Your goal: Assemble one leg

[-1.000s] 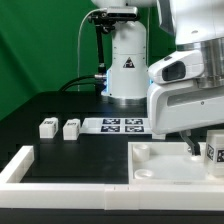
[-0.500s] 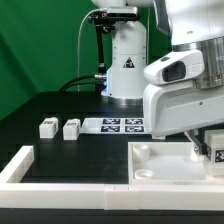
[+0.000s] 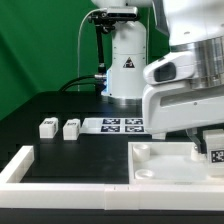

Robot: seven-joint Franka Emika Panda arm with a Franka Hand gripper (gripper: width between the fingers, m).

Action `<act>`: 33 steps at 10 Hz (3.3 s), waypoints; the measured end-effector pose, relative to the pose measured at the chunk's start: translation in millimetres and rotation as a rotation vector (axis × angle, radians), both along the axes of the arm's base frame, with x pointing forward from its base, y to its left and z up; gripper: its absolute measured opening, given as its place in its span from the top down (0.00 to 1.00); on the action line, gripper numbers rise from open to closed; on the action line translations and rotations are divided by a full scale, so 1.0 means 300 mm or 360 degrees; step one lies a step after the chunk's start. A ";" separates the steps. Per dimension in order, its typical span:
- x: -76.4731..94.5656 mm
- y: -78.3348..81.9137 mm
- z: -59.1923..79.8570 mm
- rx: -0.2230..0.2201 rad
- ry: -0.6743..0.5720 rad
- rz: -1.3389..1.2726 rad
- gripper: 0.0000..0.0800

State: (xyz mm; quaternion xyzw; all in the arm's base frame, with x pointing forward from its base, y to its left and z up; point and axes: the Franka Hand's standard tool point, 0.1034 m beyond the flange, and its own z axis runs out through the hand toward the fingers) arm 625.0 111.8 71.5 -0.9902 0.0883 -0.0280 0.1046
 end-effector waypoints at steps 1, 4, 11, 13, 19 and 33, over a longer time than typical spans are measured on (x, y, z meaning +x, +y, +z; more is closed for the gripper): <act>0.003 -0.004 0.000 0.0015 0.0038 -0.0218 0.64; 0.006 -0.006 -0.001 0.0076 0.0164 -0.0883 0.64; -0.003 0.010 -0.008 0.0144 0.0330 -0.1627 0.54; -0.004 0.017 -0.008 0.0134 0.0299 -0.1482 0.37; -0.003 0.048 -0.012 -0.0053 0.0038 -0.0223 0.19; 0.005 0.006 -0.029 -0.0074 -0.0015 -0.0202 0.64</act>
Offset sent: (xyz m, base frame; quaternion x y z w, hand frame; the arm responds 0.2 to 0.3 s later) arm -0.0034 -0.0075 -0.0037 -0.0193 0.0028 0.3635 0.9314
